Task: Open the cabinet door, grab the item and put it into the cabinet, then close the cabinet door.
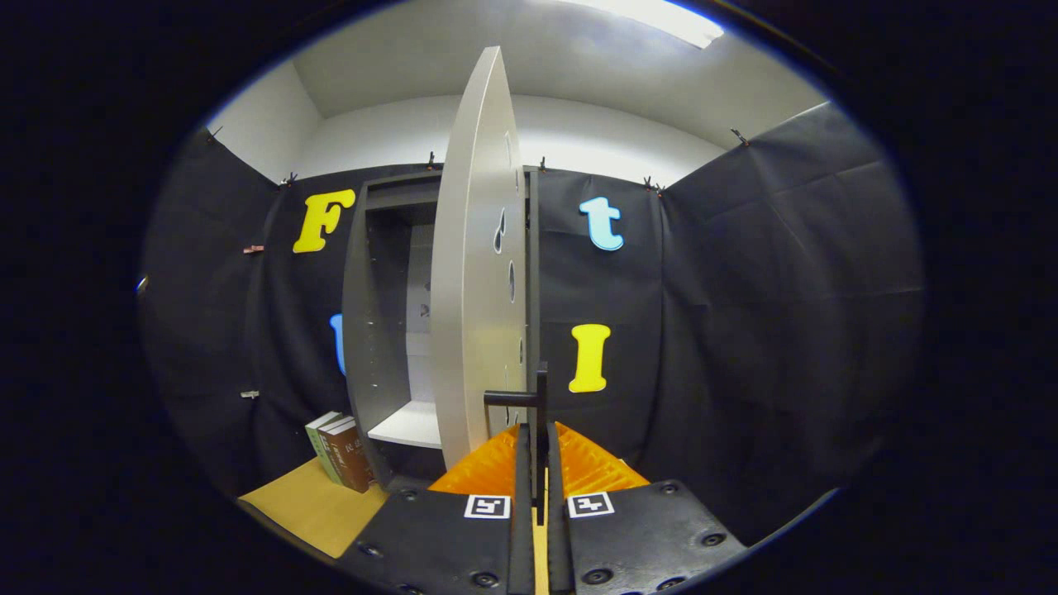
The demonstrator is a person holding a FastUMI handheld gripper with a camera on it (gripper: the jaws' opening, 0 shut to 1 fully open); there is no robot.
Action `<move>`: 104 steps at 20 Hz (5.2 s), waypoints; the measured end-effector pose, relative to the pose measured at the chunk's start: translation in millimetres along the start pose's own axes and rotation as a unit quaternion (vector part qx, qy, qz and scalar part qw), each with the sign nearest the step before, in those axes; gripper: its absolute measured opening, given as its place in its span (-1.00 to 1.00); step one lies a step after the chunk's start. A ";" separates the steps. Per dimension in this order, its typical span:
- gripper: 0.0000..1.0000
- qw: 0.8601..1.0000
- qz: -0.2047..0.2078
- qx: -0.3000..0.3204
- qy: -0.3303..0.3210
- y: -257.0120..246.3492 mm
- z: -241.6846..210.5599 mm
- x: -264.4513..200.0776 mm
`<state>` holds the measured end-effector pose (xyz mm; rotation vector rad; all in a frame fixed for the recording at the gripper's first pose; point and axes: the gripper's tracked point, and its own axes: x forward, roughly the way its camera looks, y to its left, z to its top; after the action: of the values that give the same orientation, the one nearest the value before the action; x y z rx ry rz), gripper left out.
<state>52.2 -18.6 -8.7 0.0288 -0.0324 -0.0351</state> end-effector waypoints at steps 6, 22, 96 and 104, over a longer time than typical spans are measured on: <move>-0.85 1.000 -0.030 0.001 -0.002 -13.8 -0.3 -4.8; 0.96 0.995 0.097 -0.022 -0.012 49.1 5.3 -26.7; -0.67 0.963 0.024 0.027 0.267 144.0 -153.2 311.0; -0.67 0.953 0.004 0.035 0.302 152.8 -204.8 391.0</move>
<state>454.8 125.9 -196.3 0.1091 0.5800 -0.0149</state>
